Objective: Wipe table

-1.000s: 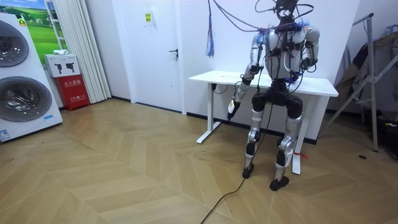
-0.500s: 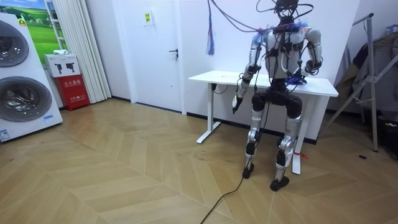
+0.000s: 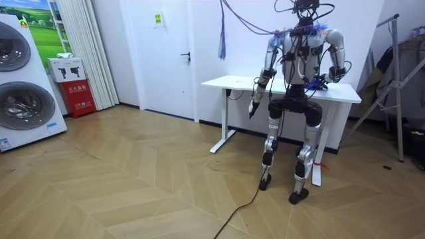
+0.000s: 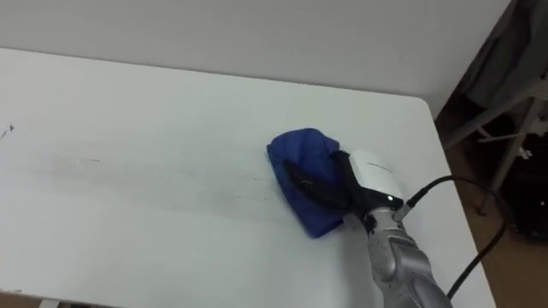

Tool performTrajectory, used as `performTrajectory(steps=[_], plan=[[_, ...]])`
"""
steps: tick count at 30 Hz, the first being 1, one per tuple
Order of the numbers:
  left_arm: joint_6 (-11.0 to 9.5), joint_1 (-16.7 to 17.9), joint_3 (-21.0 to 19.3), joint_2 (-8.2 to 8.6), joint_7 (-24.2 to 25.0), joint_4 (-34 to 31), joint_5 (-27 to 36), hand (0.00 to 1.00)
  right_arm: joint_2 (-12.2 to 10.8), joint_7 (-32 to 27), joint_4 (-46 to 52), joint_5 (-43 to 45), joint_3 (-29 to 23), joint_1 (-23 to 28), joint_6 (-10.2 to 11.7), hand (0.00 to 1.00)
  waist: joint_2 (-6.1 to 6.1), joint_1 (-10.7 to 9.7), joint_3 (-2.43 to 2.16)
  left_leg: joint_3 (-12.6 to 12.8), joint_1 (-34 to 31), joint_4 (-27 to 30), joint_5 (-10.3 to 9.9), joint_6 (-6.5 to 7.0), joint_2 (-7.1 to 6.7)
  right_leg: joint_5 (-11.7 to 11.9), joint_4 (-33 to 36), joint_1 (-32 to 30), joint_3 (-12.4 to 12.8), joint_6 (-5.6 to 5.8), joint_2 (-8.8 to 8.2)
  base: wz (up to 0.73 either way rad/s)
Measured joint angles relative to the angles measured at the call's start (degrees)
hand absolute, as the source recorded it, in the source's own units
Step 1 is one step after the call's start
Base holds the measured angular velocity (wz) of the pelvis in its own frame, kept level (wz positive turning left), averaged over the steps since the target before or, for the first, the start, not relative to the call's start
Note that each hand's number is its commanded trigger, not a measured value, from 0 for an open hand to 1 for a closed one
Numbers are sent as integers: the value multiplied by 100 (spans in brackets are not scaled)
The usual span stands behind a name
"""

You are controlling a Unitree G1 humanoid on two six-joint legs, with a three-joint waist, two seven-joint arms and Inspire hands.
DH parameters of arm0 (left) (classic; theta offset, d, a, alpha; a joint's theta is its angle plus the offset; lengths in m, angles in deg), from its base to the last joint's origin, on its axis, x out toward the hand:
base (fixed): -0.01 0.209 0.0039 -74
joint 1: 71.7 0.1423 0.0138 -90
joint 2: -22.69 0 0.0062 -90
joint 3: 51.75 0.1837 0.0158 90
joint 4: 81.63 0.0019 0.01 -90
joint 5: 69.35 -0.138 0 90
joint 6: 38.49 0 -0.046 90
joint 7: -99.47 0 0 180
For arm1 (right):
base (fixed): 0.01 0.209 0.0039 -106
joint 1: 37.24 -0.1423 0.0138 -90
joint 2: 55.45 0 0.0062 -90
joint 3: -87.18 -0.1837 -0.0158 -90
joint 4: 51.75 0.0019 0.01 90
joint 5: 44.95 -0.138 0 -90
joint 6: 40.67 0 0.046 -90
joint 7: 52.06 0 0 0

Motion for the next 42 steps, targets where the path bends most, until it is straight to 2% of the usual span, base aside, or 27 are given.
performTrajectory(steps=[4, 8, 11, 13, 16, 18, 21, 25, 27, 29, 33, 35, 38, 42], plan=[[-9, 106, -330, 34, 32, 78, 5, 0, 2, 111, 6, 6, -372, 26, 25, 0, -14, -108, -5, 9, 6, -3, 2, 0, -2, -1, -2, 2, 42, 2, 3, 0], [-12, 234, -606, 32, 46, 137, 48, 0, 61, 98, -26, -404, -1308, 93, -47, 0, -66, -278, 20, 17, -13, 8, 3, 1, -2, -5, 12, -44, 50, 8, -3, -1], [-19, 259, -818, 35, 73, 183, 54, 0, 222, 43, -31, -805, -1955, 115, -52, 0, -142, -462, 66, 73, -50, -14, 3, 1, 2, -21, 16, -106, 78, 33, -4, -9], [-34, 256, -960, 36, 98, 258, 47, 0, 298, -56, -106, -1109, -2291, 158, -54, 0, -184, -464, 61, 207, -40, -37, 1, -1, 24, -21, 10, -167, 214, 33, 18, -26], [-95, 253, -1083, 16, 167, 457, -6, 0, 480, -140, -557, -1640, -2685, 224, -56, 0, -249, -615, 57, 243, -5, -77, -2, -2, 21, -21, 9, -187, 246, 33, 18, -9], [-98, 286, -1088, 5, 197, 518, 7, 0, 495, -177, -895, -1965, -2950, 228, -123, 0, -282, -736, 43, 302, 0, -88, -3, -1, 20, -21, 26, -221, 360, 33, 19, -14], [-98, 252, -1186, 5, 193, 519, 6, 0, 520, -391, -1403, -2523, -3247, 227, -123, 0, -312, -859, 34, 379, -16, -90, -7, 6, 22, -21, 26, -298, 383, 33, 19, -17], [-137, 186, -1277, -56, 186, 767, -12, 0, 545, -773, -2198, -2925, -3538, 232, -133, 0, -311, -951, 21, 394, -3, -89, -29, 13, 27, -21, 47, -283, 413, 33, 25, -3], [-124, 261, -1310, -54, 193, 784, -12, 0, 550, -917, -2724, -3194, -3776, 285, -183, 0, -319, -1024, 20, 377, -9, -94, -62, 18, 30, -22, 28, -268, 403, 34, 26, 0], [-125, 264, -1464, -55, 193, 943, -1, 0, 589, -1063, -3132, -3545, -3952, 290, -186, 0, -302, -1058, 16, 374, 1, -87, -74, 17, 29, -23, 20, -255, 433, 36, 30, -5], [-124, 234, -1525, -77, 189, 1161, 14, 0, 681, -1342, -4183, -4051, -4171, 329, -194, 0, -294, -1119, 26, 378, 9, -15, -75, 19, 23, -23, 21, -233, 458, 36, 31, 0], [-123, 243, -1523, -78, 204, 1168, 24, 0, 683, -1374, -4447, -4244, -4195, 387, -208, 0, -265, -1185, 47, 387, -3, 5, -102, 23, 28, -23, 21, -219, 434, 36, 31, 0], [-116, 229, -1525, -86, 213, 1168, -18, 0, 692, -1344, -4814, -4514, -4191, 575, -305, 0, -222, -1174, 35, 367, -4, 22, -141, 24, 25, -27, 21, -208, 416, 43, 27, 0], [-81, 224, -1487, -150, 301, 1179, -115, 0, 650, -895, -5290, -4334, -3856, 916, -478, 0, -189, -1162, 42, 368, 9, 20, -141, 24, 30, -34, 19, -189, 411, 53, 32, 0]])
